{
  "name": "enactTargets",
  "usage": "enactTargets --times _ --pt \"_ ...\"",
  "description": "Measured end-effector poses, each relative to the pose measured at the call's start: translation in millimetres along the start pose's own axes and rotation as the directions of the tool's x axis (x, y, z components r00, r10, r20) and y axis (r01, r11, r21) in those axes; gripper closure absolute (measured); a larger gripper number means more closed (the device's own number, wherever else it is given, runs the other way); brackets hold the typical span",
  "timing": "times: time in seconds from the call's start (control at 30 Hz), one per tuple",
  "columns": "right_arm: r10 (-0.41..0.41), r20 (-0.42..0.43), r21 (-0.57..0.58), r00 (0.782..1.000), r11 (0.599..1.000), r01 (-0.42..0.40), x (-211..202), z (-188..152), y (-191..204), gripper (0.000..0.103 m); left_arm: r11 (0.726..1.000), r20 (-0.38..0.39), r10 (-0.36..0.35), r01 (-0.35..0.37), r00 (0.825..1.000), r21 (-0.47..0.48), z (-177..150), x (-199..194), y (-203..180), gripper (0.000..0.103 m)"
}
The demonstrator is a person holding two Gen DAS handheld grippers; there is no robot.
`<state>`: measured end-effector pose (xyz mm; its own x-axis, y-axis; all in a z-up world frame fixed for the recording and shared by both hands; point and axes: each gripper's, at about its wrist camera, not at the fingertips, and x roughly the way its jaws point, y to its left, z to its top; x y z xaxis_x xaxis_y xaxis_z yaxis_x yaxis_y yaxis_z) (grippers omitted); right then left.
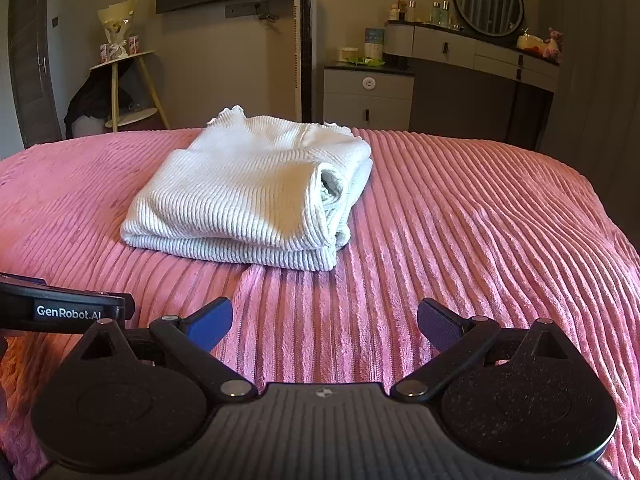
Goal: Fold small clothes
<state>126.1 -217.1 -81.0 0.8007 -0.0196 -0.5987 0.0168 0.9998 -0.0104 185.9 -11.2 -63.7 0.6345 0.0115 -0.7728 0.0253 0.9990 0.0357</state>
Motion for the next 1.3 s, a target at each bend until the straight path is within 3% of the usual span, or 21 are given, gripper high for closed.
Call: enactTargets --times 1.3 --pt "0.000 0.003 -0.007 1.000 1.000 0.000 0.1 -1.0 0.8 0.004 1.000 -0.004 -0.028 0.028 1.000 0.003 -2.4 2.3 -0.3 0.000"
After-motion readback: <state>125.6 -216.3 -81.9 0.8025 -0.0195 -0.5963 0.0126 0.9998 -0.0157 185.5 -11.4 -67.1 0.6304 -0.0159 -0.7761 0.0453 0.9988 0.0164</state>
